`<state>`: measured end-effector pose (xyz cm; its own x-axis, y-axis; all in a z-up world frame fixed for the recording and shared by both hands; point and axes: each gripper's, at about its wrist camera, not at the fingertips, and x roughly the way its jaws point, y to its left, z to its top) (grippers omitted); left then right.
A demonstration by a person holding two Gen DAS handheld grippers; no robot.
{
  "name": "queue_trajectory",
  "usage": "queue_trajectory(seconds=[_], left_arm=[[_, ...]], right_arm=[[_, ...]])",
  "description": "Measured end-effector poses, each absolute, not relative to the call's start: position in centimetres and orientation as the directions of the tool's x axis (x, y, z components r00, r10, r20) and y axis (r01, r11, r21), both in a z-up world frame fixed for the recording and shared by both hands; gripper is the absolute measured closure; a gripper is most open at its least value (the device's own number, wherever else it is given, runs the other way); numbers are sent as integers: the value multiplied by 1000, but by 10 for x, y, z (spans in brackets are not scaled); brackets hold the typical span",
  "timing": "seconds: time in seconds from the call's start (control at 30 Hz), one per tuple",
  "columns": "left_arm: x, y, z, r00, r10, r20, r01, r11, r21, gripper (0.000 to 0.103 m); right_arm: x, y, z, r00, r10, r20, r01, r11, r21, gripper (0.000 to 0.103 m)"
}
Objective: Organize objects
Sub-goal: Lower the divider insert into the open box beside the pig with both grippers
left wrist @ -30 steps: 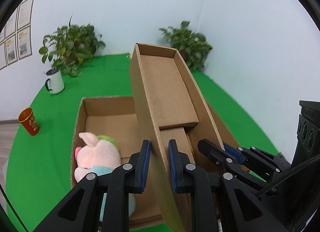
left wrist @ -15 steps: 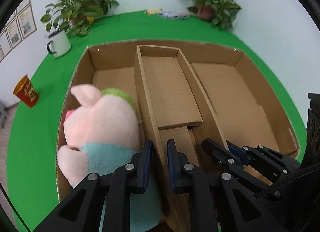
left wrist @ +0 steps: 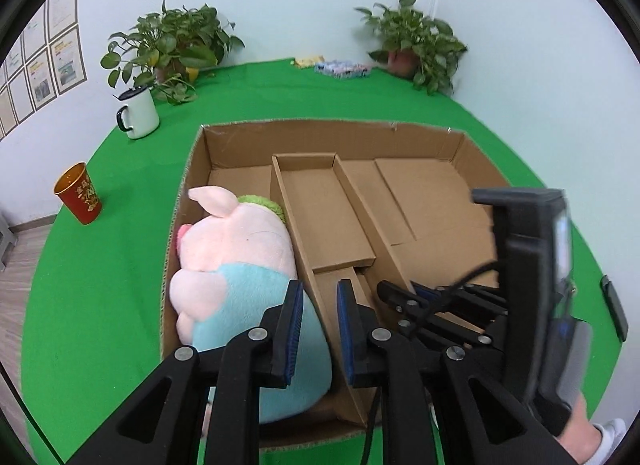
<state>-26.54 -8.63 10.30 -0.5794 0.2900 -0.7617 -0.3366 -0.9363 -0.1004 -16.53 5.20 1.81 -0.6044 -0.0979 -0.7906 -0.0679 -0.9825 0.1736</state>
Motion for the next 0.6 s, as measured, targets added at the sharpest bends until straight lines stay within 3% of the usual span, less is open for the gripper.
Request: queue_trajectory(seconds=[0.13,0.27,0.47,0.57,0.6], left_arm=[[-250,-96,110,-620,294,-727,-315,-942,-113,67],[-237,-108,113,-648,292,-703,-287,-949,-130,54],[-218,-120,120,-687,298,-663,-255,-953,-165,40],[-201,-117,130,-721,298,-625,-268,-952,-145,32],[-194,-116,134,-734,304,-607,-277,-950,-142,23]], right_arm=[[-164,52,17,-611,-106,-784,-80,-978,195,91],[-160,55,18,-624,-129,-771,-81,-970,228,88],[-145,62,35,-678,-135,-723,-64,-968,241,62],[-127,68,49,-712,-141,-688,-46,-968,247,39],[-120,69,53,-718,-140,-681,-39,-970,240,34]])
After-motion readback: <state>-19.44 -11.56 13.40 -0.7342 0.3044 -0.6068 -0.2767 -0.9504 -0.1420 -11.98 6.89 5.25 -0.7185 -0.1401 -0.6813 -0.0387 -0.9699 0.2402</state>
